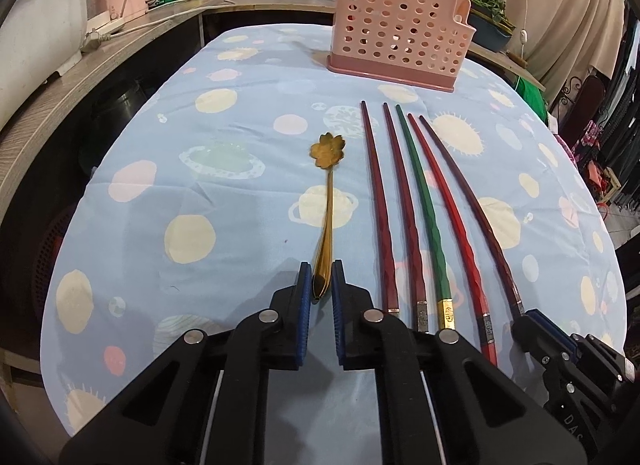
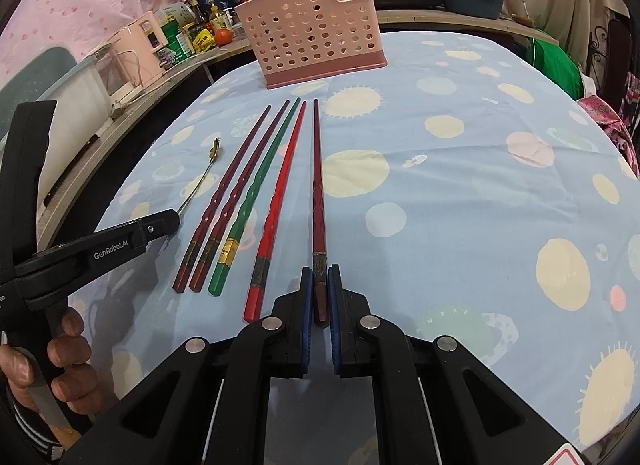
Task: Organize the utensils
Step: 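Grasp a dark-red chopstick with the right tool while the left tool grasps the gold spoon, then lift the gold spoon and dark-red chopstick over the pink caddy with both tools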
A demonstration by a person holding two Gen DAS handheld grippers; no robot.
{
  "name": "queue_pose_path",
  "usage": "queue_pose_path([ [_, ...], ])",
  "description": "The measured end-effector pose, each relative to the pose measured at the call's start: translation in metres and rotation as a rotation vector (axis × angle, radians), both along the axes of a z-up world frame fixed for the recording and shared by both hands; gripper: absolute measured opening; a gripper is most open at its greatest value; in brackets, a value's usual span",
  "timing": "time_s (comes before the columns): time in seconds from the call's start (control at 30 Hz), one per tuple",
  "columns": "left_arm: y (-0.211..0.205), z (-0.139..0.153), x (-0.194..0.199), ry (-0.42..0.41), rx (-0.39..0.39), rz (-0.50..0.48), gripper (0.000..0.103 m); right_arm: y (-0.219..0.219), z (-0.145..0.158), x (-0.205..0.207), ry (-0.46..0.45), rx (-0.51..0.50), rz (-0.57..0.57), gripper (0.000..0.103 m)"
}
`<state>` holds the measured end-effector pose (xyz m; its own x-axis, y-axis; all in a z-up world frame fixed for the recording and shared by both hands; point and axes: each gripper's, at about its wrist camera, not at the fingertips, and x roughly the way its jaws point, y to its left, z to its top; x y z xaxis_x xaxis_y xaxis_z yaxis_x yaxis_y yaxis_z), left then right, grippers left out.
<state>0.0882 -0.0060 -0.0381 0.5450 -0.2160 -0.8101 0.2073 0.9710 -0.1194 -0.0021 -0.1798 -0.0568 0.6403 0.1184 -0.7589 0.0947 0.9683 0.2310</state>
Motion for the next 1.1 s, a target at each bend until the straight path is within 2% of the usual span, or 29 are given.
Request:
queue_pose_path([
  [0.2, 0.008, 0.017, -0.007, -0.013, -0.038, 0.003, 0.008, -0.006, 0.015, -0.007, -0.034, 0.016, -0.014, 0.007],
  [0.3, 0.013, 0.029, -0.009, -0.028, -0.054, 0.009, 0.001, -0.009, 0.029, -0.01, -0.067, 0.022, -0.024, 0.007],
  [0.8, 0.025, 0.081, -0.005, -0.1, -0.127, 0.023, 0.001, -0.034, 0.102, -0.015, -0.248, 0.027, -0.078, 0.007],
  [1.1, 0.018, 0.112, 0.005, -0.144, -0.151, 0.0, 0.001, -0.053, 0.142, -0.001, -0.339, 0.051, -0.1, 0.007],
])
